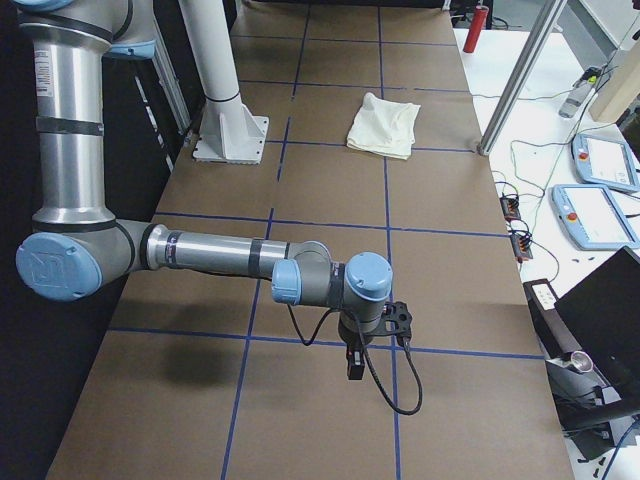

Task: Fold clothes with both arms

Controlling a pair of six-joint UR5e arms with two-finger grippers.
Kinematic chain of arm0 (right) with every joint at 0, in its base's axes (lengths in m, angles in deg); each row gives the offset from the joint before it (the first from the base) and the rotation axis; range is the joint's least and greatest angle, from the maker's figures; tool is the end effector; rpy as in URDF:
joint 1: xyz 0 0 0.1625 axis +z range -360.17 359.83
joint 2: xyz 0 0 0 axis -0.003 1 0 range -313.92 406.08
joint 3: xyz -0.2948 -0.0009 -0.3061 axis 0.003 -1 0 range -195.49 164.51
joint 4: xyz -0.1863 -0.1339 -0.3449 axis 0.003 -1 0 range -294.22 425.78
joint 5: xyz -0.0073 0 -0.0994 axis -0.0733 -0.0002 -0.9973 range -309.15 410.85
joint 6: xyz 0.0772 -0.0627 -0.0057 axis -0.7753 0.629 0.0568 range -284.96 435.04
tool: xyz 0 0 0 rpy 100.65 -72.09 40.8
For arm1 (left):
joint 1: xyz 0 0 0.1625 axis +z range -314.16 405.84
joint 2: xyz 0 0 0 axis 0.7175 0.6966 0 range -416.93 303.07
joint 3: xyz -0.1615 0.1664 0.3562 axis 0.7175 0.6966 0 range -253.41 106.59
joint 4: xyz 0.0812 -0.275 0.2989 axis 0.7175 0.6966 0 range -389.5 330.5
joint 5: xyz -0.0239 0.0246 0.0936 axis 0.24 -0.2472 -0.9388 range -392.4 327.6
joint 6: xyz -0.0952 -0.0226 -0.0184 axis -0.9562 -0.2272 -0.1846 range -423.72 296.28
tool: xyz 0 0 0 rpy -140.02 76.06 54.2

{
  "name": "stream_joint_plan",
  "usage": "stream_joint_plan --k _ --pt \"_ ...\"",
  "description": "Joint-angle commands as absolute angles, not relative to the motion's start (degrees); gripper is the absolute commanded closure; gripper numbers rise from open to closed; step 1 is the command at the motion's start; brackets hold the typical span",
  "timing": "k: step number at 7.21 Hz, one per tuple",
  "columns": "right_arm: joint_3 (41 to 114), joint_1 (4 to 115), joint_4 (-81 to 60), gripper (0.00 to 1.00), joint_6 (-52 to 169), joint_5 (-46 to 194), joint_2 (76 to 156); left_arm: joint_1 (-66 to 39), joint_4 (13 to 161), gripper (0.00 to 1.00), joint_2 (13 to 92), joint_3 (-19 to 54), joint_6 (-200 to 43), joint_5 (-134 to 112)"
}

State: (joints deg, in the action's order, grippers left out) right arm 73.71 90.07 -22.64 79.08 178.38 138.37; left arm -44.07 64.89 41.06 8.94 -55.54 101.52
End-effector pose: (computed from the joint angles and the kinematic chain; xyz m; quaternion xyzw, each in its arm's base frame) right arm 0.0746 -0.4719 0.6898 -0.0004 -0.3219 -0.0272 0.9464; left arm -0.0634 -0.5566 0.6442 0.0646 0.3700 0.0822 0.9231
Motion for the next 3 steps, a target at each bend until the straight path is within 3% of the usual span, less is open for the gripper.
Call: stream_joint_plan --k 1,3 --pt "73.7 90.0 -22.6 0.0 79.1 178.4 138.4 -44.1 64.9 0.0 41.1 8.9 -55.5 101.5" --pt "73.7 89.7 -22.6 0.0 79.0 178.3 138.4 -44.1 64.9 0.0 41.1 8.9 -55.5 101.6"
